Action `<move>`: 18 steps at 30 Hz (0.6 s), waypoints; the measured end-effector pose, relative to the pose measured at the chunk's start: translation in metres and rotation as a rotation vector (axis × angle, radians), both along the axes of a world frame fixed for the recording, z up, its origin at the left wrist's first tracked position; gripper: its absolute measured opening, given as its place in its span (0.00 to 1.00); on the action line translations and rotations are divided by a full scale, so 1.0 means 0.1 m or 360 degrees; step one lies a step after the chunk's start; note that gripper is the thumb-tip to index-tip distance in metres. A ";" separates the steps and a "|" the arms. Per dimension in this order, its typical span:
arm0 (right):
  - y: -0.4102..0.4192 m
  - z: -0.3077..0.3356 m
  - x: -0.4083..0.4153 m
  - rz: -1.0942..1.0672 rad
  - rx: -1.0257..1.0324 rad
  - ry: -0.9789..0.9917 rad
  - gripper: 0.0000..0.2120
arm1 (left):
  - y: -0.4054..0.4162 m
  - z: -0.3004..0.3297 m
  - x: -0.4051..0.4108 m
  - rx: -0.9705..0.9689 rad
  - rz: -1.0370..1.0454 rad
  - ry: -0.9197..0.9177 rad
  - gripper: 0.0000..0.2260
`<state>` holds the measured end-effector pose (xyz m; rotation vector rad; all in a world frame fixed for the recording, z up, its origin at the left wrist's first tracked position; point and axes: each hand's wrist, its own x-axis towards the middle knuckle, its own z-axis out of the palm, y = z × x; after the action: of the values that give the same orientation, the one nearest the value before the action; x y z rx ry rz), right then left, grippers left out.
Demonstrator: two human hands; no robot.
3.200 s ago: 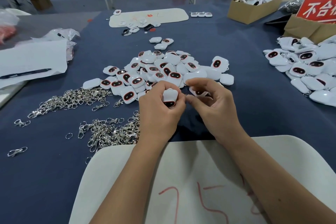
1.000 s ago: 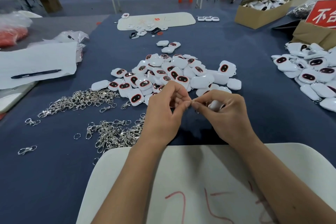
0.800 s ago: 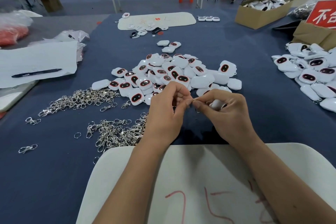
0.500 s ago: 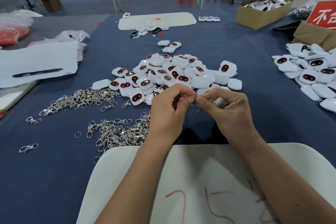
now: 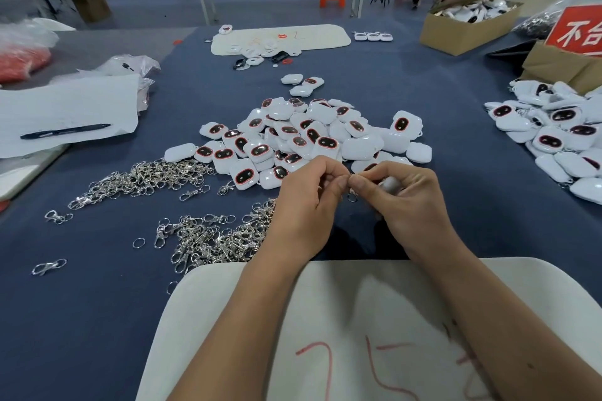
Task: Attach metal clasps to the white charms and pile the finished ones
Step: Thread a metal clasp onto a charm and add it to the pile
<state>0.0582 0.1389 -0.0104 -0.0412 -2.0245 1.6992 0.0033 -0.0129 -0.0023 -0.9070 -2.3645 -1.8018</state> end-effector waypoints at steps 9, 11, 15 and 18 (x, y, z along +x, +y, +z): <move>0.02 -0.01 -0.05 -0.0153 -0.0449 -0.0168 0.11 | 0.01 -0.06 0.01 -0.0345 0.0070 0.0345 0.05; 0.04 0.00 -0.04 -0.0126 -0.0252 -0.0219 0.06 | 0.02 -0.05 0.01 -0.0368 0.0060 0.0356 0.05; 0.00 0.01 -0.02 -0.0024 0.0098 -0.0165 0.06 | 0.02 -0.02 -0.01 -0.0212 0.0157 0.0182 0.06; -0.02 0.02 -0.01 0.0012 0.0307 -0.0100 0.02 | -0.01 0.01 -0.03 -0.0080 0.0180 0.0112 0.06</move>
<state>0.0575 0.1374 -0.0084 -0.0227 -2.2283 1.5167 0.0003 -0.0134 -0.0016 -0.8096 -2.3763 -1.6494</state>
